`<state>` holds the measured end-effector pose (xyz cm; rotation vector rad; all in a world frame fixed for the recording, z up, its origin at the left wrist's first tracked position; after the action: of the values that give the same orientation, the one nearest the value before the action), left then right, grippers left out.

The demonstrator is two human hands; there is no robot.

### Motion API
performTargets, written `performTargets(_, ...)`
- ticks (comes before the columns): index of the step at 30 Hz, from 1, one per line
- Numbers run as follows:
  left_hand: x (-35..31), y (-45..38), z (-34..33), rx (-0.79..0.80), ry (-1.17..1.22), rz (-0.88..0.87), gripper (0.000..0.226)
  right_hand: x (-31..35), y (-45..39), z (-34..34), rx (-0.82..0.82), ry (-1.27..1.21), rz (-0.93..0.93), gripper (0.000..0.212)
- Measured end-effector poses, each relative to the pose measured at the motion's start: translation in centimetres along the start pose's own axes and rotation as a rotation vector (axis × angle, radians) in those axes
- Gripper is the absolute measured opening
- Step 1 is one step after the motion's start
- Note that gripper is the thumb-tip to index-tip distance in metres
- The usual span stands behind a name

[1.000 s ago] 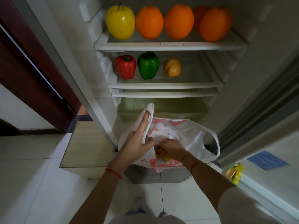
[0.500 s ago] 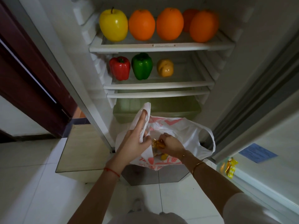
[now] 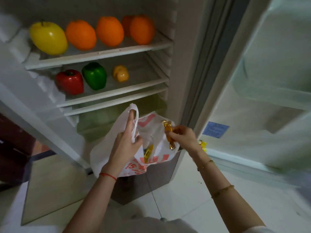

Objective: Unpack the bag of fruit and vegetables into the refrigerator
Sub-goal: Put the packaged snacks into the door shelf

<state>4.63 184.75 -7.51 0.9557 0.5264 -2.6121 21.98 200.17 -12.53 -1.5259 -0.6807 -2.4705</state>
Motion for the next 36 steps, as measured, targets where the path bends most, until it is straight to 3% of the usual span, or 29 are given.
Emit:
performTargets(3,-0.8,-0.4,-0.7,0.009,0.002,-0.005,0.098,-1.4,1.0,3.8,-0.084,-0.030,-0.053,0.019)
performTargets(6,-2.1,-0.6,-1.7,0.031,0.017,-0.028,0.097,-3.8,1.5,7.7,-0.187,0.030,-0.114,0.022)
performTargets(11,-3.0,-0.7,-2.9,0.048,0.046,-0.043,0.098,-7.2,1.6,11.2,-0.195,0.242,-0.236,0.028)
performTargets(21,-3.6,-0.2,-2.9,0.035,0.049,0.004,0.095,-11.4,-1.5,10.4,-0.259,0.302,-0.426,0.030)
performTargets(28,-3.1,0.5,-2.1,-0.015,0.036,0.040,0.097,-12.6,-2.0,8.5,-0.216,0.334,-0.424,0.051)
performTargets(32,-2.8,1.1,-1.7,-0.031,0.026,0.060,0.096,-11.7,-2.0,9.2,-0.186,0.437,-0.398,0.049)
performTargets(36,-2.1,1.6,-1.6,-0.048,0.048,0.086,0.097,-8.6,-1.2,10.2,-0.238,0.631,-0.276,0.029)
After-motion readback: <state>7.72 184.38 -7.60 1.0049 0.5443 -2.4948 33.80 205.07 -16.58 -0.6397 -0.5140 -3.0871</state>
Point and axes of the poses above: each hand's wrist, its own y-axis away from the middle knuckle, its own z-axis out of the back of the hand, x = y × z, the point moved 4 cm from there along -y, towards the middle knuckle, and after that the axes turned 5 degrees about -z, right-handed, at the moved point
